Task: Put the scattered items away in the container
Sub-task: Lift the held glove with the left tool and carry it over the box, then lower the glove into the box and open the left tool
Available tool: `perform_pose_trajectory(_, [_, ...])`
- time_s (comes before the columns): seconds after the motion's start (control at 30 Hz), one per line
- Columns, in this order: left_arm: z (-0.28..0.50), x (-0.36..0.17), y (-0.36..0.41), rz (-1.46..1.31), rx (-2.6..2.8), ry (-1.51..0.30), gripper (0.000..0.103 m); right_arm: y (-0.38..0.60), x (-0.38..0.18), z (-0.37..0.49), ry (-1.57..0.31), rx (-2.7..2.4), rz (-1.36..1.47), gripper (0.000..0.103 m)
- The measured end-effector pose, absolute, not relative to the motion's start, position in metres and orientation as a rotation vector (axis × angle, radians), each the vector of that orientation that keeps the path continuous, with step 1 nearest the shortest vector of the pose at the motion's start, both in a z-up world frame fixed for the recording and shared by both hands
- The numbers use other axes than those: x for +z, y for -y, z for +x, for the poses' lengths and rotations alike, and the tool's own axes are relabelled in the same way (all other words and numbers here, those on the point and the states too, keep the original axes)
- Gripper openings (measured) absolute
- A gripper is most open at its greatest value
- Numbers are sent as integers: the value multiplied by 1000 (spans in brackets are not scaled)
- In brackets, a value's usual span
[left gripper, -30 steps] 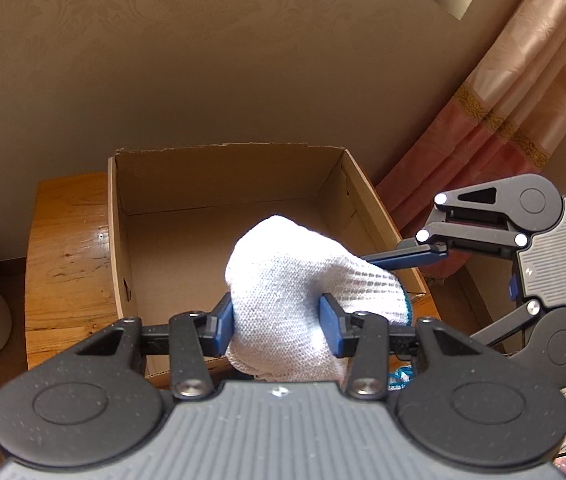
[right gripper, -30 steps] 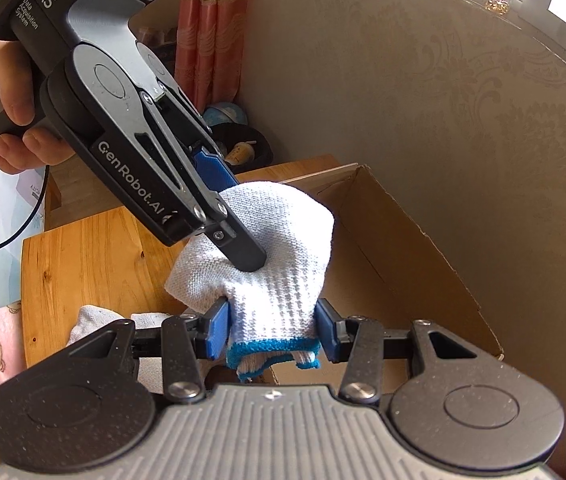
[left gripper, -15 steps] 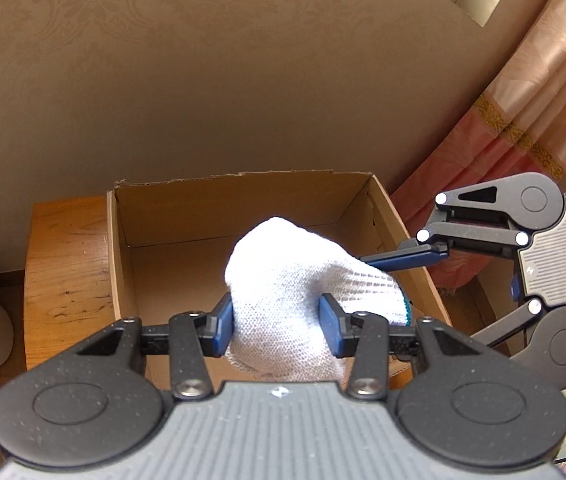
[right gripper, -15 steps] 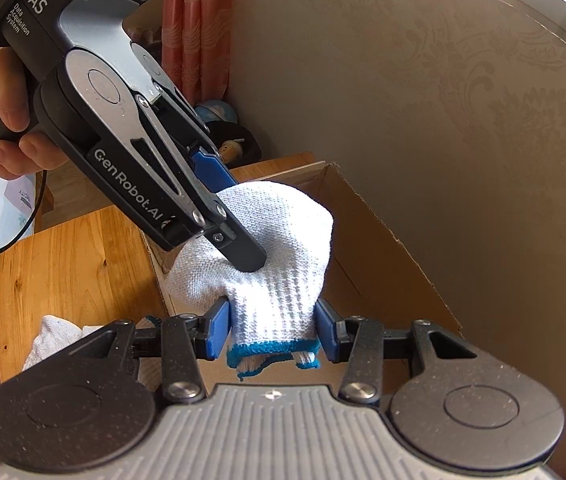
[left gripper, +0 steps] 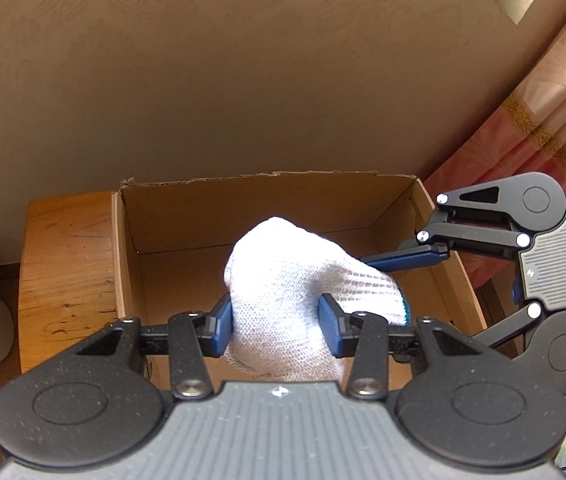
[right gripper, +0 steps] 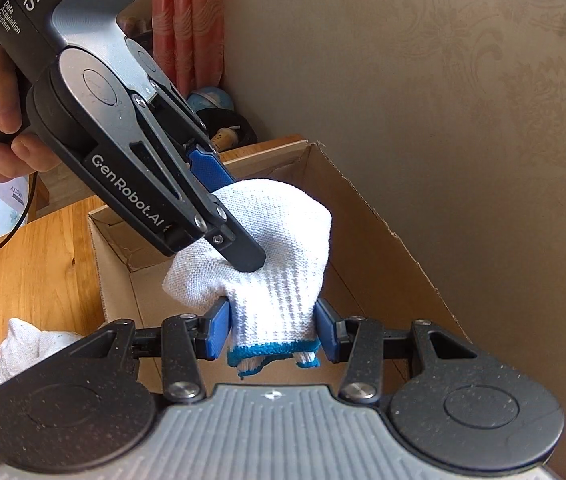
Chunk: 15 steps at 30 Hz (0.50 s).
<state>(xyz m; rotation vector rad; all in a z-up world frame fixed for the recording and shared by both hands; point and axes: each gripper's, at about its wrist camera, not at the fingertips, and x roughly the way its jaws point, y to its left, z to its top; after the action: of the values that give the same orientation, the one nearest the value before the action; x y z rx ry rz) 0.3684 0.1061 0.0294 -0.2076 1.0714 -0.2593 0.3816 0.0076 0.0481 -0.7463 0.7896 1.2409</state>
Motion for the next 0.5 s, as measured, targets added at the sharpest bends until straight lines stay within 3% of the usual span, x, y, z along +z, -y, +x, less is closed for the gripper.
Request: perform_pose_trajectory(0.5, [407, -1, -114, -197, -169, -1139, 43, -40, 8, 415, -843, 1242, -742, 51])
